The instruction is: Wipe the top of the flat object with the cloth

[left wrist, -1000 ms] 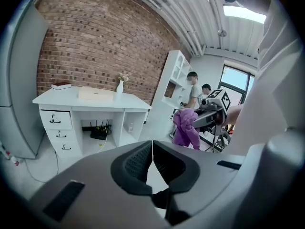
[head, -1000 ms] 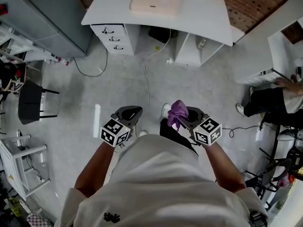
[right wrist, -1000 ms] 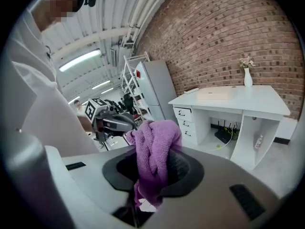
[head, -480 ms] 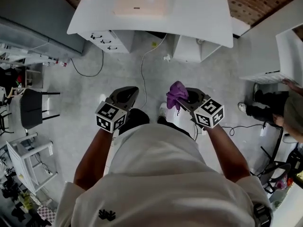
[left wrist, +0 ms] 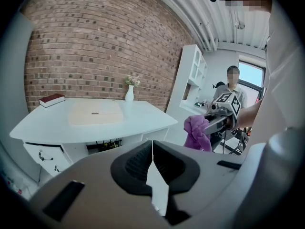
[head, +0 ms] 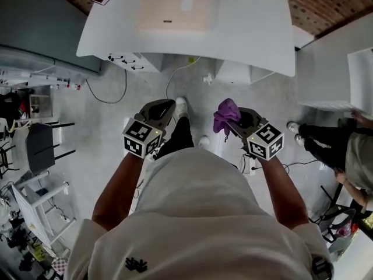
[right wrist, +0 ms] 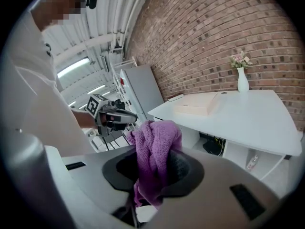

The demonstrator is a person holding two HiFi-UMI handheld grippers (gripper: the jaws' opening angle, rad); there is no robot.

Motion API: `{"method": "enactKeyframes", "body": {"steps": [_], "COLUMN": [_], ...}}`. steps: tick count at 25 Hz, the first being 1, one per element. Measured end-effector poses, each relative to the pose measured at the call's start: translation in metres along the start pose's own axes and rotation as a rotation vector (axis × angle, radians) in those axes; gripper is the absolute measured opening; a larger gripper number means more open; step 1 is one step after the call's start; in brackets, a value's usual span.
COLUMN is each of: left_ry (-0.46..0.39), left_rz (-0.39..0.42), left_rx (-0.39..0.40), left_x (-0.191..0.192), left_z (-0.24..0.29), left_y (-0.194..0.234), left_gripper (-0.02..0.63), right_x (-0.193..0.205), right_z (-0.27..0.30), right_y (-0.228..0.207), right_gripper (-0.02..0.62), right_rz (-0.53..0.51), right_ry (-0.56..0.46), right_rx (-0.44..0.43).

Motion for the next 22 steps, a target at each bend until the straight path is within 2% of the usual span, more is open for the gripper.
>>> {"method": "enactKeyframes", "body": {"steps": [7, 13, 19, 22], "left_ry": [0.005, 0.006, 0.011, 0.011], "left_rz": [0.052, 0.094, 0.069, 0.028], "left_rx": [0.024, 0.027, -0.027, -0.072], "left_x": [-0.087, -0.133, -0.156, -0.175], "left_z": [0.062, 0.106, 0.152, 0.175], "left_y": [0.109, 0.192, 0.238, 0.261], "left_gripper": [0.026, 0.026, 0.026, 0.026], "right_x": [-0.083, -0.135, -0.168, -0.183], "right_z": [0.068, 0.135, 0.169, 0.186], "right_y": [-0.079, -0.134, -0.181, -0.214], "right_gripper": [0.115, 0.115, 0.115, 0.115], "right_rz": [-0.03, -0.085, -0.167, -0.21], "right_ry": [0.036, 0.064, 0.111, 0.141], "right_rx": [0.035, 0.05, -0.008, -0.054]}}
Point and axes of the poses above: the fingertips, and each gripper's own axes: z forward along the fingers, y to its left, x out of its underside, the point moved 4 cm from there along -z, backward along the fingers, and after that the axes turned 9 degrees about -z, right-handed, at the moved point
